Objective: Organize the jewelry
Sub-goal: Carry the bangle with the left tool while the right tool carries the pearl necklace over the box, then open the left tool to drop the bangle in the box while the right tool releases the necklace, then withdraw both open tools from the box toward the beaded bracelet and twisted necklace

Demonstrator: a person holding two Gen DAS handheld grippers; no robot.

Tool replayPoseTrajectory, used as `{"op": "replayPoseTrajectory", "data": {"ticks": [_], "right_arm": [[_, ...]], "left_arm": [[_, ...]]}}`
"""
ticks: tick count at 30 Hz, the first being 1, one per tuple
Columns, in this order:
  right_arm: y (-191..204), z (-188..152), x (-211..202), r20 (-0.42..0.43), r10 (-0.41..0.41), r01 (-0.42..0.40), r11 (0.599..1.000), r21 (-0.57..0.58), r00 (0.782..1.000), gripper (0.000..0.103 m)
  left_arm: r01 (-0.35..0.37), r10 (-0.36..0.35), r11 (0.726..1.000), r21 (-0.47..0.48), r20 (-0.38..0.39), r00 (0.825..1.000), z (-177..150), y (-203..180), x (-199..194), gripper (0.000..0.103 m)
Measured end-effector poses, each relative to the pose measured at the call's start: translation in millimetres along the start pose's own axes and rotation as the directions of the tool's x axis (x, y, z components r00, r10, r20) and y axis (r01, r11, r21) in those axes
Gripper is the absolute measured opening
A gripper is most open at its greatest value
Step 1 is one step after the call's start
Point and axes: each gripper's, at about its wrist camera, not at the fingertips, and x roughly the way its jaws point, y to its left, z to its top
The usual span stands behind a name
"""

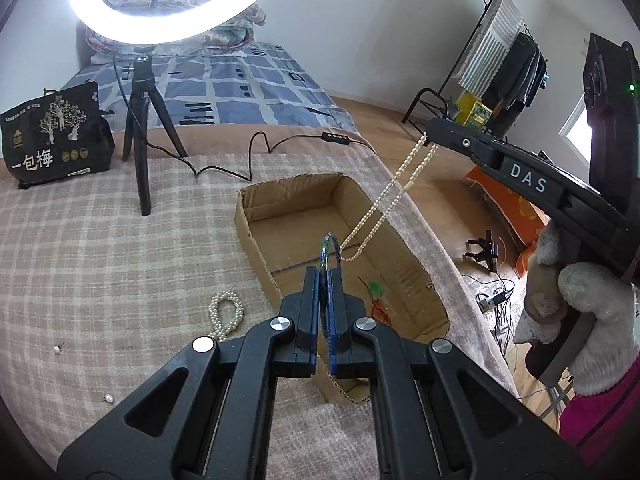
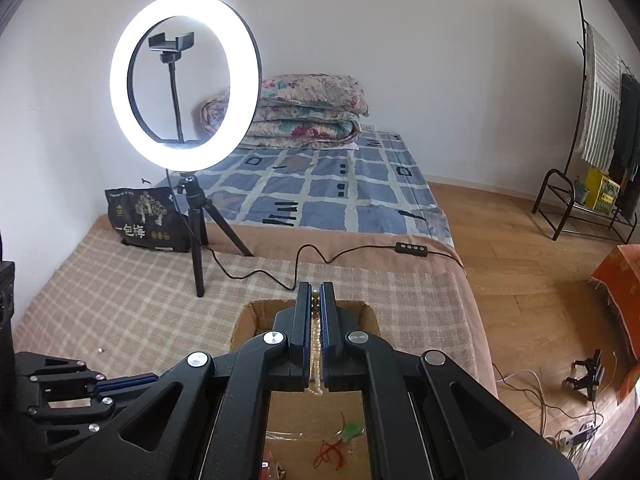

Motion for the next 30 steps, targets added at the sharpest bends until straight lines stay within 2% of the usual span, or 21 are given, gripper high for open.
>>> {"op": "replayPoseTrajectory", "data": {"ticks": [13,25,26,27,28,29,30], "right_arm": [[-24.4,-15.1,52.0,-0.054,0.006,-0.003,0.999,0.047,0.998,0.002],[-33.4,-23.0,61.5,-0.07,0.013,-0.006,0.994,0.107,0.997,0.005],[-33.7,-23.0,61.2,-0.073,0.009,-0.001,0.994,0.109,0.997,0.014],[-33.6,-23.1,60.8,-0.075,0.005,0.003,0.994,0.11,0.997,0.021],[-33.6,-23.5,59.9,-0.075,0.0,0.009,0.993,0.115,0.997,0.04],[-33.5,-24.0,58.0,-0.071,-0.006,0.014,0.993,0.121,0.997,0.053],[-33.9,-24.5,56.9,-0.067,-0.009,0.018,0.992,0.126,0.998,0.056]], "left_arm": [[-0.002,0.002,1.0,0.012,-0.071,0.997,-5.6,-6.7,52.5,0.001],[0.009,-0.005,0.999,0.046,-0.092,0.996,-11.0,-14.8,63.5,0.002],[0.007,-0.003,0.999,0.045,-0.096,0.995,-11.1,-14.9,63.4,0.004],[0.01,-0.005,0.999,0.042,-0.102,0.995,-10.8,-14.6,63.6,0.017],[0.011,-0.007,0.999,0.037,-0.103,0.995,-10.8,-14.2,63.2,0.039],[0.008,-0.005,0.999,0.036,-0.091,0.996,-11.2,-14.1,61.4,0.048],[0.002,0.001,0.999,0.037,-0.08,0.997,-11.6,-14.0,59.4,0.055]]}}
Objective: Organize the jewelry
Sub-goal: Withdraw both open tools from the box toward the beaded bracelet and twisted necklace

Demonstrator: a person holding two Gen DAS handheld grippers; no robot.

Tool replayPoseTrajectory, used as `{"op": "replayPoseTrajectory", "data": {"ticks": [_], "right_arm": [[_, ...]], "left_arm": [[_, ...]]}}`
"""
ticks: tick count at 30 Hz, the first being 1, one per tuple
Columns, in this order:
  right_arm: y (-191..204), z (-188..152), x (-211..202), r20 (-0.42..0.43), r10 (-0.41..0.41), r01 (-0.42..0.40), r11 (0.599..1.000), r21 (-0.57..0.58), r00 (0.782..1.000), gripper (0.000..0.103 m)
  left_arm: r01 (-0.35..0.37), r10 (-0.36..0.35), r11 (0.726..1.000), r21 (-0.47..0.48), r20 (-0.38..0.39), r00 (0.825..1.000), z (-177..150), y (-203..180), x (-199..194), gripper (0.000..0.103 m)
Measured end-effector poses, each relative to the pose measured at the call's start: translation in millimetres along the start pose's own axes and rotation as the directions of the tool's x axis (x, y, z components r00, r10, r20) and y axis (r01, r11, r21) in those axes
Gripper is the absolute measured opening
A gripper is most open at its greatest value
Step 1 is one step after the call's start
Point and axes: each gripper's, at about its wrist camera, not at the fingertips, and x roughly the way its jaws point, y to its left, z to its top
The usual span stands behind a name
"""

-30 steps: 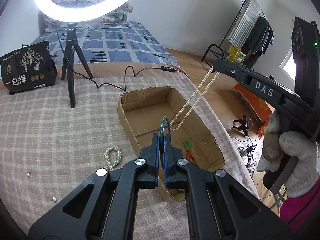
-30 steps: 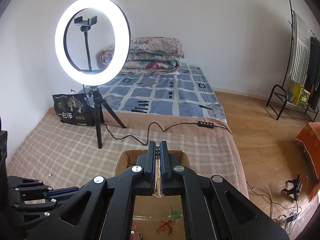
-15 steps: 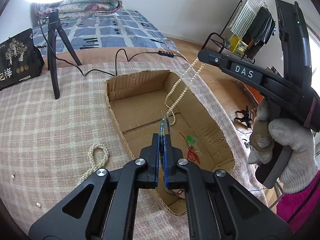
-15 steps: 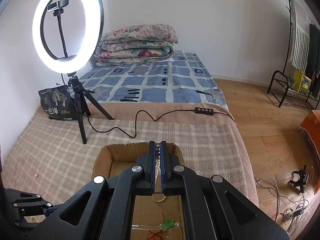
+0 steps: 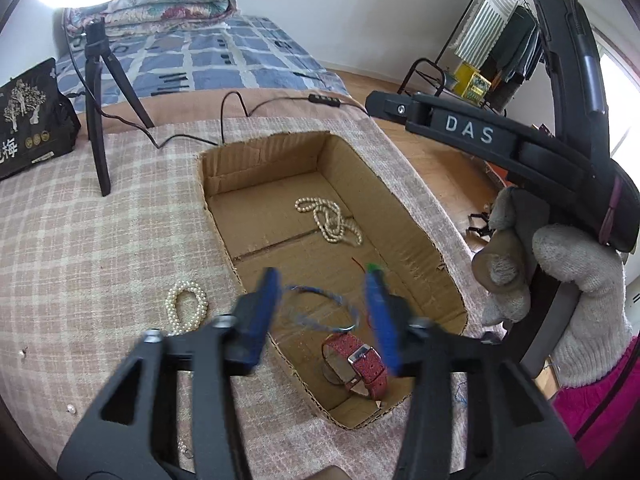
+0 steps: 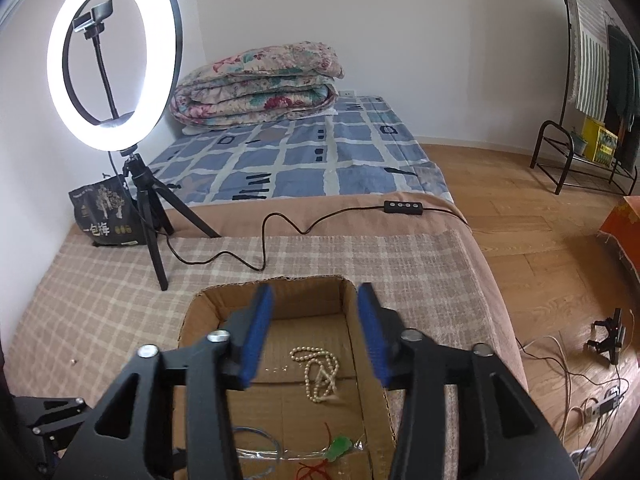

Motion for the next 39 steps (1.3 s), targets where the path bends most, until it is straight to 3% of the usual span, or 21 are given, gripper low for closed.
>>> {"op": "replayPoseTrajectory", "data": {"ticks": [2,5,17,39], "right_arm": [[0.0,-0.6,-1.0,-0.004,-0.018,0.018,1.0,0.009,1.0,0.067],[-0.5,-1.2,-2.3,-0.011,-0.054,0.054,0.998,0.015,0.998,0.074],[11.4,2.7,-27.2,0.002,-0.077,0.077,0.997,0.013,0.997,0.074],[50.1,-7.4,-110.1,0.083,-0.087,0.089,0.996,-0.015,0.993,0.074]], "left_arm": [[-0.005,0.005,1.0,0.007,-0.003,1.0,-0.4,-0.8,-1.5,0.056],[-0.007,0.007,1.0,0.006,-0.003,1.0,-1.3,-0.1,-5.7,0.056],[-0.011,0.011,1.0,-0.002,0.021,1.0,-4.0,3.4,-36.3,0.056],[-0.054,0.053,0.999,0.009,0.104,0.993,-29.3,33.9,-131.9,0.056]]}}
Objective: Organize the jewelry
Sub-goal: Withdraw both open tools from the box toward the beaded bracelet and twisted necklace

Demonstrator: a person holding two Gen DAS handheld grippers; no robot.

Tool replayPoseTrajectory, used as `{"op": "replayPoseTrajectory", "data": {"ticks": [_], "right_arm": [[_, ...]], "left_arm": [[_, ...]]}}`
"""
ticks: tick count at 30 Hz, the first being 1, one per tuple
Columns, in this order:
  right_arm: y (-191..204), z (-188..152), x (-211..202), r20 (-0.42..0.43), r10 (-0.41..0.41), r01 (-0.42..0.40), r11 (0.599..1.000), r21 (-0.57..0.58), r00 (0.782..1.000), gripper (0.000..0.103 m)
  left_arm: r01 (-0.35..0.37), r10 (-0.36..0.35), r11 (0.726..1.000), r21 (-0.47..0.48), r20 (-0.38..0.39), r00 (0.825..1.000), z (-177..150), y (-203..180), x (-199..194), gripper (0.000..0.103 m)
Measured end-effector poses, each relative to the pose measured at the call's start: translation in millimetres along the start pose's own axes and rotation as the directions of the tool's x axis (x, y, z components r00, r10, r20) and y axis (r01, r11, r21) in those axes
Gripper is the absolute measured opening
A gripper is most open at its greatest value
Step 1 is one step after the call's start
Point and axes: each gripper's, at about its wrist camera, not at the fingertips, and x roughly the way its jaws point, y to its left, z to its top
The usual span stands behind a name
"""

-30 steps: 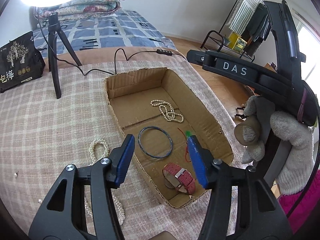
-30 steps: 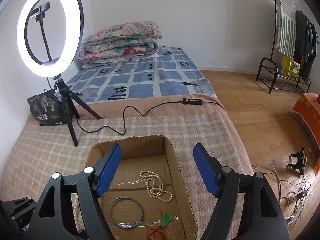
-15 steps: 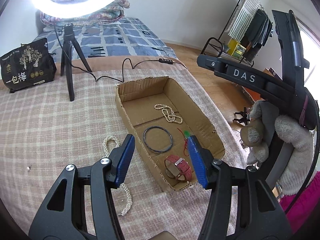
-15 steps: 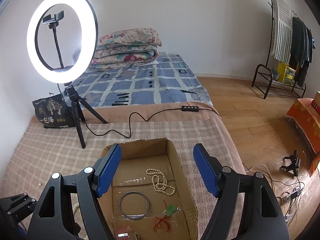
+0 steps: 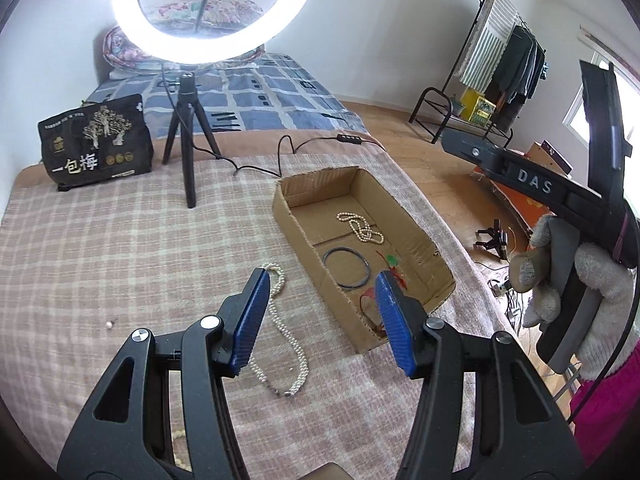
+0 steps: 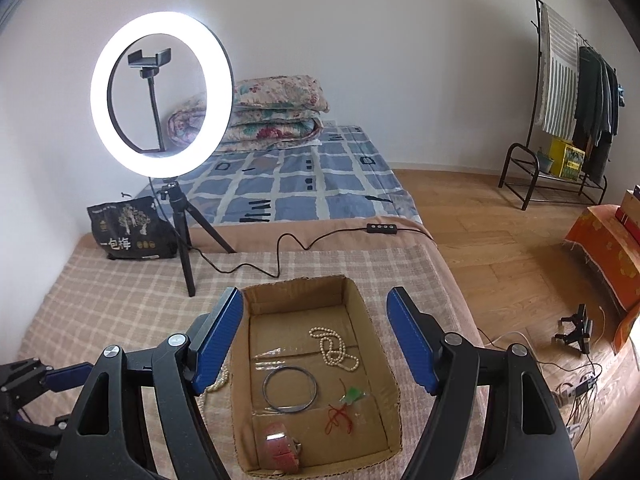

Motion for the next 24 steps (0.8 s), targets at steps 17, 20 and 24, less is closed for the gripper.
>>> {"op": "replayPoseTrajectory", "data": {"ticks": [17,20,24], "right_arm": [[26.8,-30.9,-35.4,-0.009,0.094,-0.094,0.995,-0.019,0.996,0.074],[29.9,-39.1,-37.3,-0.018,0.12,-0.12,0.993,0.009,0.993,0.074],[44.1,-51.9,-41.4,-0.017,0.123,-0.124,0.992,-0.035,0.992,0.074]], "left_arm": [[-0.073,0.074,0.997,-0.014,0.051,0.996,-25.6,44.6,-56.2,0.056],[-0.085,0.087,0.996,-0.034,0.055,0.995,-34.4,60.0,-64.5,0.056],[-0.107,0.109,0.993,-0.049,0.045,0.993,-46.1,81.8,-72.6,0.056]]}}
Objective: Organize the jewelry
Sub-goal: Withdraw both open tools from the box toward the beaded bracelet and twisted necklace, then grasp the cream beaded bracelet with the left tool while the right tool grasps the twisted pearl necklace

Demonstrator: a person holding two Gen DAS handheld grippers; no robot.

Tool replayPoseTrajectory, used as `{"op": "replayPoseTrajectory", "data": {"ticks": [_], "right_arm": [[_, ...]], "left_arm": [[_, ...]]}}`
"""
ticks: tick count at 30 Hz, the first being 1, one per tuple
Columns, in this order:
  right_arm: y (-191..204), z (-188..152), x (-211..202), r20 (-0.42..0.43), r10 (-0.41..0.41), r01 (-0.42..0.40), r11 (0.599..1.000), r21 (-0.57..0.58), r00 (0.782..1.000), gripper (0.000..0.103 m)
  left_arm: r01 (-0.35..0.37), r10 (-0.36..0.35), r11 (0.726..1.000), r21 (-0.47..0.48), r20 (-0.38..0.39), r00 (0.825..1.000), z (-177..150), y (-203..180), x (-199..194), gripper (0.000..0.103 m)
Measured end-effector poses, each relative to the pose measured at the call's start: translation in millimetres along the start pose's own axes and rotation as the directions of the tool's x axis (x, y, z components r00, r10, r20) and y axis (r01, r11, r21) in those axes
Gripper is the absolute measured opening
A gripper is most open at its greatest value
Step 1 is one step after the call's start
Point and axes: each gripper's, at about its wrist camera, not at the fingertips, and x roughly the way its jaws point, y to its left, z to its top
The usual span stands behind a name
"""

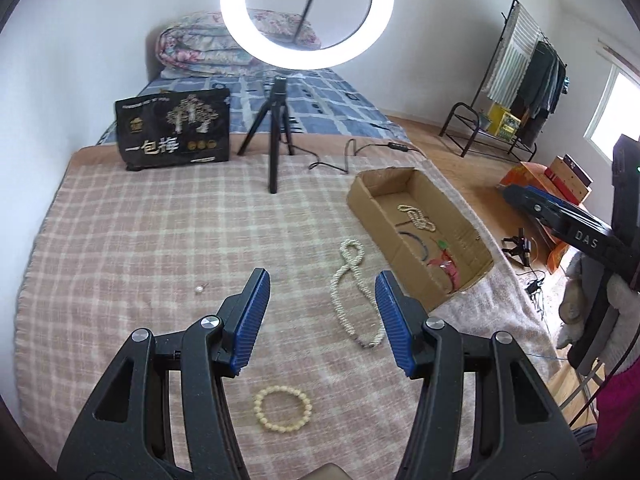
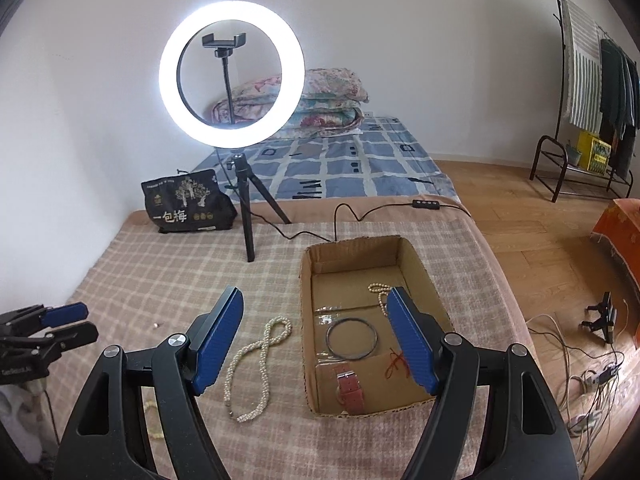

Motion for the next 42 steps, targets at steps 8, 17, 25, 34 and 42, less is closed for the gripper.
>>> {"op": "replayPoseTrajectory", "data": {"ticks": [8,17,25,34,42], "right_arm": [[26.2,-22.4,5.0,-0.033,0.025,-0.027,0.998,-0.053,0.999,0.08],[49.7,-50.1,15.8,-0.128,0.075,-0.085,0.994,-0.075,0.989,0.08],[74.0,-83.0,31.3,-0.225,0.21,-0.255,0.947,-0.196,0.951,0.08],[108.8,-117.5,66.1,-0.39,0.231,-0.368,0.871,-0.325,0.892,0.057],[114.0,-128.0,98.8,-0.454,0.189,-0.368,0.864,-0.345,0.871,0.04]], "left_arm": [[-0.041,0.041,0.997,-0.058,-0.003,0.999,-12.7,46.8,-9.6,0.056],[-0.045,0.042,0.997,-0.062,-0.052,0.998,-32.5,69.6,-2.6,0.056],[0.002,-0.01,0.999,-0.042,-0.178,0.984,-77.9,63.5,20.4,0.05],[0.012,-0.026,0.999,-0.05,-0.288,0.957,-112.8,55.2,50.6,0.038],[-0.015,-0.003,0.998,-0.055,-0.318,0.948,-120.6,61.2,64.6,0.038]]}}
